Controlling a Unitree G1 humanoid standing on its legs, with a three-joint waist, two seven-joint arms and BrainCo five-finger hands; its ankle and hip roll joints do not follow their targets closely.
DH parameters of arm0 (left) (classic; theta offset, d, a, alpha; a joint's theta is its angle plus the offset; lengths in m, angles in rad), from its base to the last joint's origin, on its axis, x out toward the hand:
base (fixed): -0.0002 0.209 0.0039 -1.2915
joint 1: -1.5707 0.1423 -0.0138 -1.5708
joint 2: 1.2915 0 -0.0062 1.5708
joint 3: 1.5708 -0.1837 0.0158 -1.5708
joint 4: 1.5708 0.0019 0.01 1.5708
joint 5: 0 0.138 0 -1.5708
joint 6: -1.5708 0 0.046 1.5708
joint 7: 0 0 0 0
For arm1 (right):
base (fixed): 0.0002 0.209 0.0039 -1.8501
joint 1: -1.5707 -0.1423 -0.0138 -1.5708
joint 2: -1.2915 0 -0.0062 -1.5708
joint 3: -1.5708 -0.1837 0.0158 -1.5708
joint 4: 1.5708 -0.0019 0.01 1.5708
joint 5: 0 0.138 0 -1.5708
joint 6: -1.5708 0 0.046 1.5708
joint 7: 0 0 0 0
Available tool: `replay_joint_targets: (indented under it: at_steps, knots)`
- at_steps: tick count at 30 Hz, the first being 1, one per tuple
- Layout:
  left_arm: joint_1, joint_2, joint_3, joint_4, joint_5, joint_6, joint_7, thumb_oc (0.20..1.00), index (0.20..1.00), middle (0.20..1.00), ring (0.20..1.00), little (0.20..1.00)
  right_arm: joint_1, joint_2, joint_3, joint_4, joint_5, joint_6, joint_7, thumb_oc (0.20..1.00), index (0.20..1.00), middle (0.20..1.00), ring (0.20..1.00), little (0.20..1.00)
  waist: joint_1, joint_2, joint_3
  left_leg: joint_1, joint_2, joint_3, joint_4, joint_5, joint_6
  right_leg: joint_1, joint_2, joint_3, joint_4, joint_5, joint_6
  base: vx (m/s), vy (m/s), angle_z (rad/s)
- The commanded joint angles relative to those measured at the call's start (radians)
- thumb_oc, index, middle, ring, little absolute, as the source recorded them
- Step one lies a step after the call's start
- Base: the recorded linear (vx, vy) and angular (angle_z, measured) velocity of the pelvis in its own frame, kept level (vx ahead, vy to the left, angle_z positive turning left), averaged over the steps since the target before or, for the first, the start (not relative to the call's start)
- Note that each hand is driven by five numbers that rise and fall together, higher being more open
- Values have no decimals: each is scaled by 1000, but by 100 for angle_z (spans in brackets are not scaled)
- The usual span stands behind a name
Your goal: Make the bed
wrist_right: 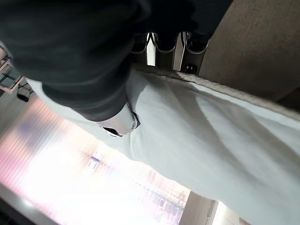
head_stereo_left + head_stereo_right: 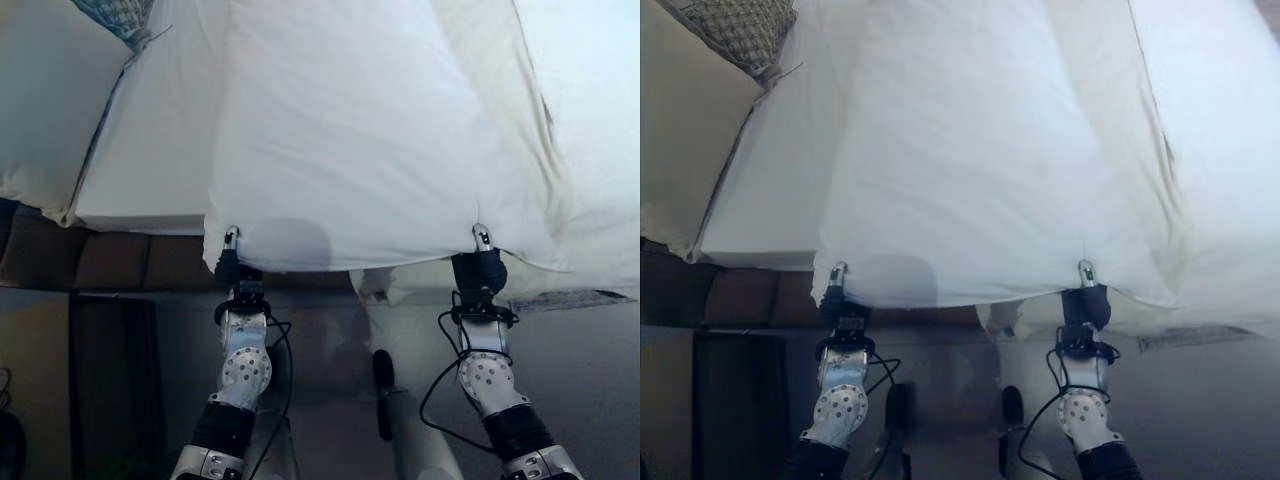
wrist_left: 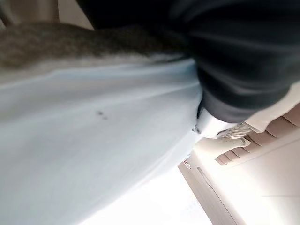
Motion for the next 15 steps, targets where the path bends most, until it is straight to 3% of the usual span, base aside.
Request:
replay_joint_targets:
  at_steps: [1, 2, 3, 4, 5, 6, 7, 9, 10, 11, 12, 15]
  knots:
    - [30, 79, 49, -77, 40, -72, -51, 200, 200, 200, 200, 200, 102, -15, -74, -127, -46, -61, 38, 200, 200, 200, 200, 200, -9, -11, -67, -42, -53, 6, 70, 30, -16, 31, -208, 63, -164, 182, 144, 74, 662, 29]
    - [16, 84, 34, -55, 32, -69, -55, 200, 200, 200, 200, 200, 111, -9, -84, -135, -50, -68, 33, 200, 200, 200, 200, 200, -26, -20, -67, -86, -97, 22, 163, -25, -9, 53, -274, 62, -242, 288, 163, 82, 685, 46]
    - [20, 85, 22, -49, 29, -64, -64, 200, 200, 200, 200, 200, 107, -6, -92, -141, -53, -66, 34, 200, 200, 200, 200, 200, -25, -22, -70, -94, -118, 38, 179, -50, 3, 56, -313, 38, -289, 370, 165, 80, 727, 89]
    - [28, 90, 24, -45, 14, -63, -74, 200, 200, 200, 200, 200, 101, -5, -86, -151, -82, -62, 25, 200, 200, 200, 200, 200, -20, -27, -76, -113, -133, 74, 203, -70, 13, 41, -358, -27, -353, 477, 176, 68, 737, 78]
    - [48, 98, 29, -36, 31, -45, -74, 200, 200, 200, 200, 200, 94, -4, -76, -141, -83, -47, 36, 200, 200, 200, 200, 200, 8, -25, -75, -115, -129, 126, 231, -92, 24, 70, -367, -179, -377, 448, 171, 6, 879, 26]
    - [24, 109, 27, -35, 36, -62, -77, 200, 200, 200, 200, 200, 92, -9, -68, -161, -74, -62, 44, 200, 200, 200, 200, 200, -21, -24, -69, -106, -165, 132, 187, -78, 38, 54, -267, -87, -307, 326, 129, -14, 626, -63]
    - [23, 109, 27, -35, 36, -62, -77, 200, 200, 200, 200, 200, 91, -9, -68, -160, -73, -62, 44, 200, 200, 200, 200, 200, -20, -26, -72, -108, -166, 134, 184, -75, 39, 47, -269, -84, -303, 326, 129, -29, 560, -73]
    - [15, 99, 33, -31, 42, -58, -68, 200, 200, 200, 200, 200, 83, -5, -49, -137, -77, -56, 37, 200, 200, 200, 200, 200, -15, -29, -65, -73, -195, 176, 135, -59, 43, 46, -175, -137, -275, 230, 113, -14, 445, -32]
    - [27, 89, 51, -40, 57, -57, -63, 200, 200, 200, 200, 200, 84, -3, -34, -135, -79, -56, 46, 200, 200, 200, 200, 200, -16, -35, -61, -39, -225, 195, 88, -49, 59, 40, -89, -133, -243, 178, 90, -14, 383, -24]
    - [27, 89, 51, -40, 58, -57, -62, 200, 200, 200, 200, 200, 84, -3, -33, -135, -79, -57, 46, 200, 200, 200, 200, 200, -14, -36, -60, -35, -225, 197, 84, -49, 58, 40, -88, -130, -239, 175, 90, -48, 406, -46]
    - [27, 73, 63, -33, 55, -68, -40, 200, 200, 200, 200, 200, 76, 8, -11, -131, -76, -64, 52, 200, 200, 200, 200, 200, -10, -39, -54, -15, -248, 222, 56, -44, 72, 40, -27, -132, -205, 144, 73, -33, 179, -38]
    - [17, 57, 78, -6, 64, -87, -16, 200, 200, 200, 200, 200, 78, 10, 11, -120, -89, -64, 51, 200, 200, 200, 200, 200, -12, -34, -50, 0, -267, 237, 35, -34, 75, 29, 3, -106, -204, 144, 64, -22, 167, -33]
